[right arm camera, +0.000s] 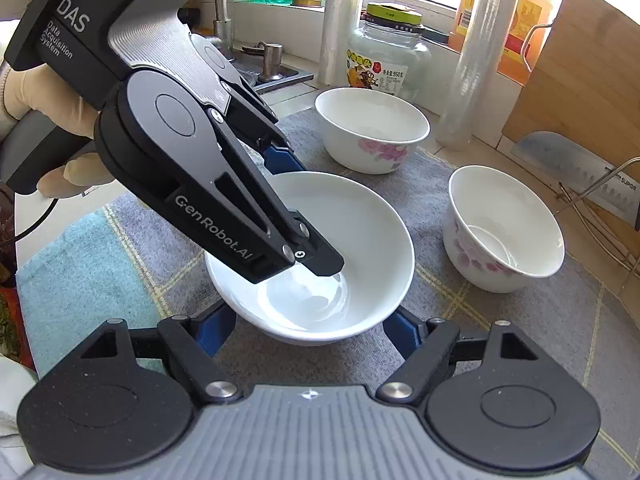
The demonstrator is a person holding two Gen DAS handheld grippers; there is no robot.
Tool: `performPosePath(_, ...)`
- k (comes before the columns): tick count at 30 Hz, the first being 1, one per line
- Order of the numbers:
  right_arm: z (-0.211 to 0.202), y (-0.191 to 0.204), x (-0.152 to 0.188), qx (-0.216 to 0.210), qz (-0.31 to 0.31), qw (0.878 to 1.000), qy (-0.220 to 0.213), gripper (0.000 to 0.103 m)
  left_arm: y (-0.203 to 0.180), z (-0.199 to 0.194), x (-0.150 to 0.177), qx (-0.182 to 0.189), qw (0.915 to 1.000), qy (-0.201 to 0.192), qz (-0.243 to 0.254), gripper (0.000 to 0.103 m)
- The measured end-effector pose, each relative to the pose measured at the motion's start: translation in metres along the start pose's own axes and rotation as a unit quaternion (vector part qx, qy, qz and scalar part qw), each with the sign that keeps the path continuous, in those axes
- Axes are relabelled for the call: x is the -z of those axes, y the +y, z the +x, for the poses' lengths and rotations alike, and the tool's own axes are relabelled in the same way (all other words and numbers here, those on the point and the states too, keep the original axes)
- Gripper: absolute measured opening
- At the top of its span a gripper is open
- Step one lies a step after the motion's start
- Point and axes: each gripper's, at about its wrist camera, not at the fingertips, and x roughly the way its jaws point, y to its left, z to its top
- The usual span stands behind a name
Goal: Organize plates and bowls
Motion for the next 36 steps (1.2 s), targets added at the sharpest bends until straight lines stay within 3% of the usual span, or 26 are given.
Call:
performPosePath(14, -0.028, -0.015, 0.014, -0.008, 0.010, 1.000, -0.002, 0.084, -0.030, -0.003, -0.011, -0.005, 1.0000, -0.006, 0.002, 0.050)
performPosePath(36, -0.092, -0.084, 0.094, 0.053, 0.067, 0.996, 0.014, 0.084, -0.138, 0.043, -0.068, 0.054, 0.9960, -0.015, 0.069, 0.050)
